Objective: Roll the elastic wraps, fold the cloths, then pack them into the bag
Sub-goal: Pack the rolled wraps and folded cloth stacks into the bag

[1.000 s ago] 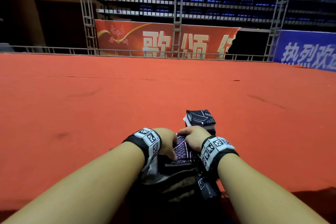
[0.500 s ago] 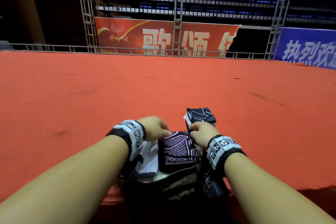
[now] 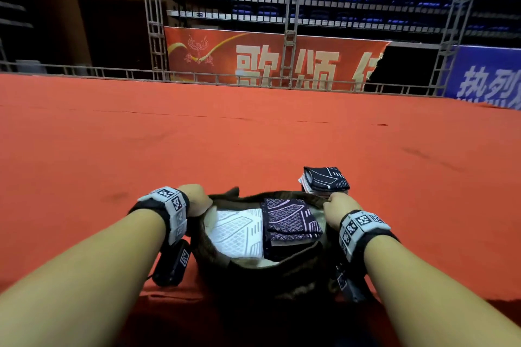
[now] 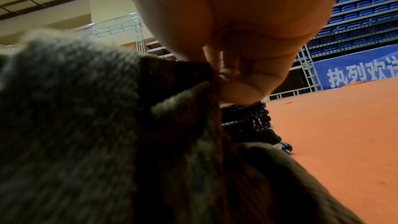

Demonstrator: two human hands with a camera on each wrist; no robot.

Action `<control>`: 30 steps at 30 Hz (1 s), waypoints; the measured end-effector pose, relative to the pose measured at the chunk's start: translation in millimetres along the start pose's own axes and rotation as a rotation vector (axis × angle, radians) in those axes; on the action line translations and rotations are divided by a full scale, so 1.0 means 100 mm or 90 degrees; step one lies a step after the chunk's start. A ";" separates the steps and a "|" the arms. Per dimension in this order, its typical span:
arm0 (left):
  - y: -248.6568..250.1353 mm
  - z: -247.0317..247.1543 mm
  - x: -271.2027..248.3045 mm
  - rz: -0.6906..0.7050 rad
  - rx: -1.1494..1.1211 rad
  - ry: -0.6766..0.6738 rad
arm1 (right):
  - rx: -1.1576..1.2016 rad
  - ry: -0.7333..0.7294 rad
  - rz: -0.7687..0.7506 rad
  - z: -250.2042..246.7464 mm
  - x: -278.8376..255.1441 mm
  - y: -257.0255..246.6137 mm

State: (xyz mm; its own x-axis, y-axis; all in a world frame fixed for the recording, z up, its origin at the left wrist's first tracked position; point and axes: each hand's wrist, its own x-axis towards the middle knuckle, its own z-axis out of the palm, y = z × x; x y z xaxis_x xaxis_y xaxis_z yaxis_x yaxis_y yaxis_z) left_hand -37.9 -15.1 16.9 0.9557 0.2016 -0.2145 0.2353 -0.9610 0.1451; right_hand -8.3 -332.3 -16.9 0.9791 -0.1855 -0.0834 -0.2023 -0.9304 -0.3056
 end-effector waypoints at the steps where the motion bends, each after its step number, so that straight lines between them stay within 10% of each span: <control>1: 0.00 -0.02 0.02 0.003 -0.015 0.015 | 0.024 0.029 -0.005 -0.02 -0.01 0.01; 22: -0.08 -0.69 -0.02 0.030 -0.328 0.158 | 0.210 0.263 -0.034 -0.77 -0.20 -0.19; 30: -0.07 -0.57 0.05 0.009 -0.195 0.102 | 0.148 0.209 -0.034 -0.62 -0.18 -0.16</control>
State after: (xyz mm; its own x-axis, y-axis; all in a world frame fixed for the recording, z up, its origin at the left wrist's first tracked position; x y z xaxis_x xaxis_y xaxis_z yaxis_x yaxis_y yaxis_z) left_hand -24.2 3.0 69.5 0.9691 0.2395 -0.0597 0.2412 -0.8676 0.4349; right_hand -21.1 -333.5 48.3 0.9355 -0.2648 0.2341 -0.1132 -0.8519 -0.5114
